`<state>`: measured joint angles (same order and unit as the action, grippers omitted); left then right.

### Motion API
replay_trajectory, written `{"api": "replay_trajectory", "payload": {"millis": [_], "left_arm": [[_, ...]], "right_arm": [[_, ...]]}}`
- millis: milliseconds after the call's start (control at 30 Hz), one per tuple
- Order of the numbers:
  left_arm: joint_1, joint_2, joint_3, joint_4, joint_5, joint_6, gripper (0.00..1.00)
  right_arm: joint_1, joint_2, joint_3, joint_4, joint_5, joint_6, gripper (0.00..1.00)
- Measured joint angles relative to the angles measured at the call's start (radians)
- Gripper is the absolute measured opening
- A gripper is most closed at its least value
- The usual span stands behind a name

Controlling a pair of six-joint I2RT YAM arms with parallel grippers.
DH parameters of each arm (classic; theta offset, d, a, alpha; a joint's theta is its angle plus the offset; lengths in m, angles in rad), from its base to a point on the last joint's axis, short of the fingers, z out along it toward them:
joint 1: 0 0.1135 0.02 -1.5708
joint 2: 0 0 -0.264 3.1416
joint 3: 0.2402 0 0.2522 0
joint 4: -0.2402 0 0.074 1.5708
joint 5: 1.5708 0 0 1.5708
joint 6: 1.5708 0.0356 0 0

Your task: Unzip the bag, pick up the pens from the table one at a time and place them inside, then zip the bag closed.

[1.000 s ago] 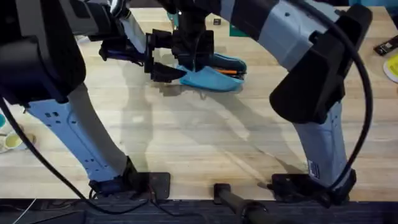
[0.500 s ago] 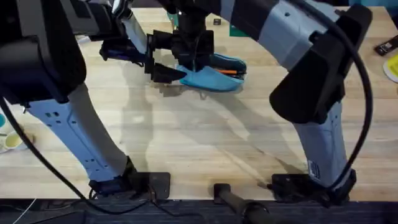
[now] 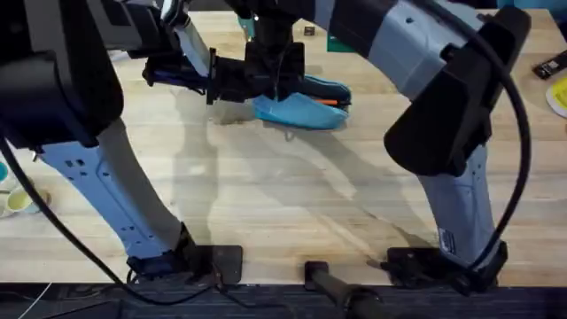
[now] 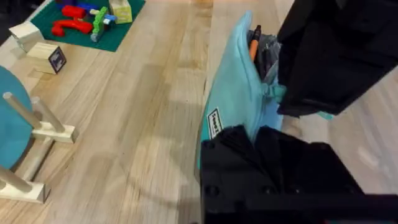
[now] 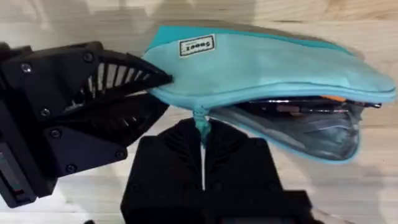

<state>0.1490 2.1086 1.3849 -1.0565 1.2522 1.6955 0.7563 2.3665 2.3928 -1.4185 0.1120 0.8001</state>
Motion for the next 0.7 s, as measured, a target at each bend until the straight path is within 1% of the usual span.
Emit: {"api": "replay_trajectory", "payload": {"millis": [433, 700], "left_arm": [[-0.001, 0.000, 0.000, 0.000, 0.000, 0.000, 0.043], [-0.005, 0.000, 0.000, -0.002, 0.000, 0.000, 0.043]], "right_arm": [[-0.002, 0.000, 0.001, -0.025, 0.000, -0.003, 0.032], [-0.022, 0.000, 0.003, -0.059, -0.001, -0.066, 0.032]]}}
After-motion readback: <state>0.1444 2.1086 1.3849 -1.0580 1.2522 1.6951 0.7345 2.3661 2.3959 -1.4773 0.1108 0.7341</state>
